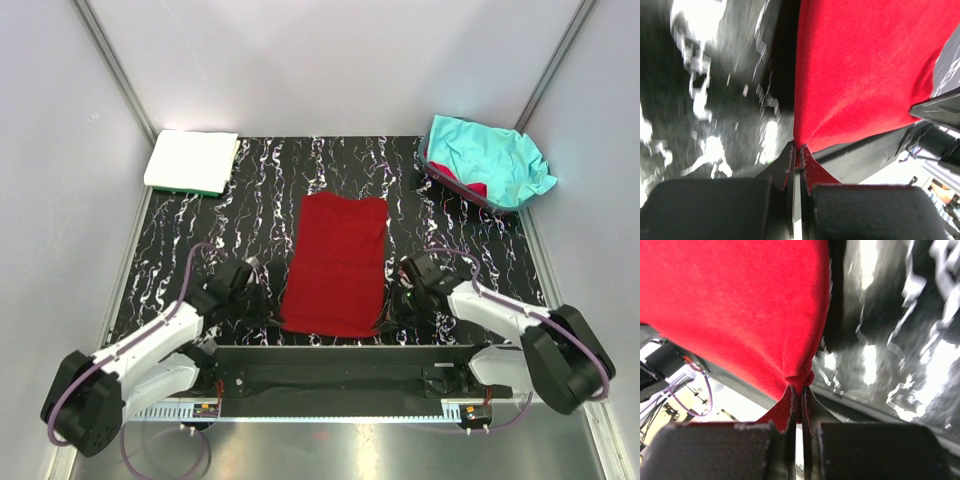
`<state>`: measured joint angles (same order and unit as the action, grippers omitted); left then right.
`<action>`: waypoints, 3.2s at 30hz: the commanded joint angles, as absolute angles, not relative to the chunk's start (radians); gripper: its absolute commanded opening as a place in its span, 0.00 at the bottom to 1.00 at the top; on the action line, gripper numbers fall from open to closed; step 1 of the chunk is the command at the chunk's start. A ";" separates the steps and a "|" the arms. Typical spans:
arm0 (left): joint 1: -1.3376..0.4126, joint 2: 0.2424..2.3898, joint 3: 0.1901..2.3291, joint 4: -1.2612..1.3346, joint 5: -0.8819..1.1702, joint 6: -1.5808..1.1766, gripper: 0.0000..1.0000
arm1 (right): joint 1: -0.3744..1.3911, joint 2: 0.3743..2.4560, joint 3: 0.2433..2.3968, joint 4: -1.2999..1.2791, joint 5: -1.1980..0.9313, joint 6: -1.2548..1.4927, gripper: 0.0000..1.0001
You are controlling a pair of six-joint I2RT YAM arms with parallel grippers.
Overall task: Fold and stack the t-shirts
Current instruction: Fold the tshirt
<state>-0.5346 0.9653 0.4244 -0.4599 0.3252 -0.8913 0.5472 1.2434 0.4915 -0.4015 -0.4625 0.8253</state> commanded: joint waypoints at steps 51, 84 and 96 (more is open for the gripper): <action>-0.272 1.954 1.712 -0.537 0.589 -0.732 0.00 | 0.146 1.931 1.574 -0.745 -0.684 0.632 0.00; -0.149 2.152 1.968 -0.620 0.322 -0.643 0.52 | 0.089 2.411 2.292 -0.894 -0.453 0.420 0.52; -0.239 1.983 1.645 -0.361 0.519 -0.608 0.53 | 0.147 2.235 1.956 -0.732 -0.555 0.437 0.53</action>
<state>-0.2016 2.0087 1.6836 -0.4530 0.4625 -0.6460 0.1104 2.2864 1.9942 -0.7956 -0.5156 0.4339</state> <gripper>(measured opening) 0.502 0.535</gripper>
